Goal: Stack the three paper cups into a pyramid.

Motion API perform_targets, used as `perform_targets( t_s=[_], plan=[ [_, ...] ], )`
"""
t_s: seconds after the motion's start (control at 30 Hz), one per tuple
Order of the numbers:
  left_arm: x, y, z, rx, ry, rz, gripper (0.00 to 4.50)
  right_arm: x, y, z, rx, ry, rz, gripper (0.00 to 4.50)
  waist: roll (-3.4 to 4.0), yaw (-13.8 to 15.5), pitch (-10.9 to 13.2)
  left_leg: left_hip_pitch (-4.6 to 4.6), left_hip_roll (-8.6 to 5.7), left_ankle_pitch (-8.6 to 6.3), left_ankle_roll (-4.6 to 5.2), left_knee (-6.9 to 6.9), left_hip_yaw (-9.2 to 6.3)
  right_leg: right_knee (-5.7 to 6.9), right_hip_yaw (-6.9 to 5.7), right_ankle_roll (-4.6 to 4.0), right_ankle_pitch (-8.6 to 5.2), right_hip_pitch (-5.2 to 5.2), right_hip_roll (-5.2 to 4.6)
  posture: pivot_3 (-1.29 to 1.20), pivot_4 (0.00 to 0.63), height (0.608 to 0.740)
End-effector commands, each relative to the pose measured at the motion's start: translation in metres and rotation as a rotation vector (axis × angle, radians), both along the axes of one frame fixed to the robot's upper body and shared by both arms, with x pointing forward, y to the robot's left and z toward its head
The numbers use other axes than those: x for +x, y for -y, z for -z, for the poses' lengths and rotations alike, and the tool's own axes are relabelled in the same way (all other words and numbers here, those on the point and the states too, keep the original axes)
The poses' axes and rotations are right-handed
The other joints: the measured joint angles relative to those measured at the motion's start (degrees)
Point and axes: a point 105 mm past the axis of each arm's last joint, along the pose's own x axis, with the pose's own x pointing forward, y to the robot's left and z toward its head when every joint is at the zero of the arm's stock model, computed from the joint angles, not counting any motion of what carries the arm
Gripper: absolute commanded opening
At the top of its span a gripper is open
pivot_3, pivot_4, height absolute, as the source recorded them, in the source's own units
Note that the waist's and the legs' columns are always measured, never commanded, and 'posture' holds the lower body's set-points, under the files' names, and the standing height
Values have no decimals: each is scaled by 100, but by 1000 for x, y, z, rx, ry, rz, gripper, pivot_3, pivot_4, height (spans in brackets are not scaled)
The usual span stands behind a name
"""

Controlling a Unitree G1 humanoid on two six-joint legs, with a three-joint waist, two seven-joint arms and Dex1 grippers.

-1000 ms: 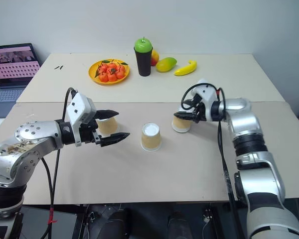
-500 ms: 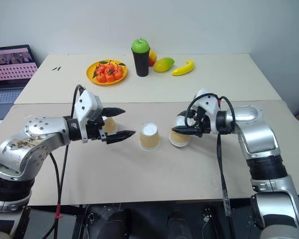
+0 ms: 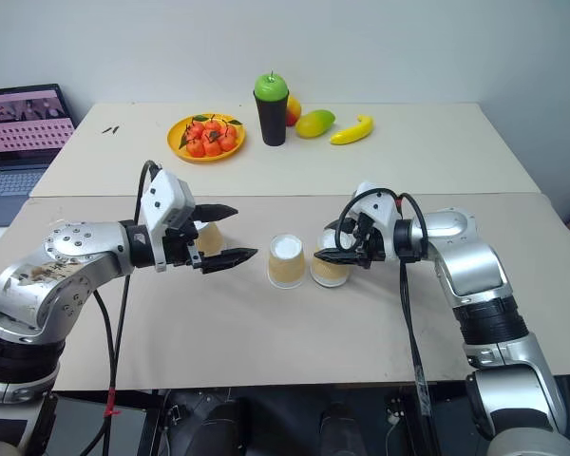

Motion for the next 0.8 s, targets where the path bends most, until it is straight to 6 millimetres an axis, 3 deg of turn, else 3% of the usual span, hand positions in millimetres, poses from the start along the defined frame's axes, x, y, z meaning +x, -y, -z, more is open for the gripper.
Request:
perform_targets(
  t_s=[0.03,0.13,0.2,0.3,0.43,0.7,0.8],
  plan=[
    [-3,-1,-14,6,62,-1,4500,-1,-6,0,7,27,-24,2616,0,-6,0,0,0,0,0,0,0,0,0,0,0,0,0,0,150,735],
    [-3,-1,-15,6,64,-3,4500,1,-10,4,9,27,-30,2616,0,-7,0,0,0,0,0,1,0,1,0,0,0,0,0,0,150,735],
    [-2,-1,-16,6,68,-6,4500,3,-11,5,11,28,-29,3643,0,-7,0,0,0,0,0,1,0,1,0,0,0,0,0,0,150,735],
    [0,-2,-18,2,80,-15,4500,5,-12,4,8,39,-30,4484,0,-3,0,0,0,0,0,1,0,1,0,0,0,0,0,0,150,735],
    [1,-2,-19,-5,85,-22,4500,4,-8,-4,2,56,-36,4484,0,-2,0,0,0,0,0,0,0,0,0,0,0,0,0,0,150,735],
    [2,-5,-17,-12,81,-36,4500,-7,25,-73,86,86,-11,4484,0,8,0,0,0,0,0,-1,-1,0,-1,0,0,0,0,0,150,735],
    [3,-12,-17,-41,72,-75,4500,-21,38,-111,111,128,-23,4484,1,13,1,-1,0,0,0,-3,0,-5,0,0,0,-1,0,0,150,735]
  ],
)
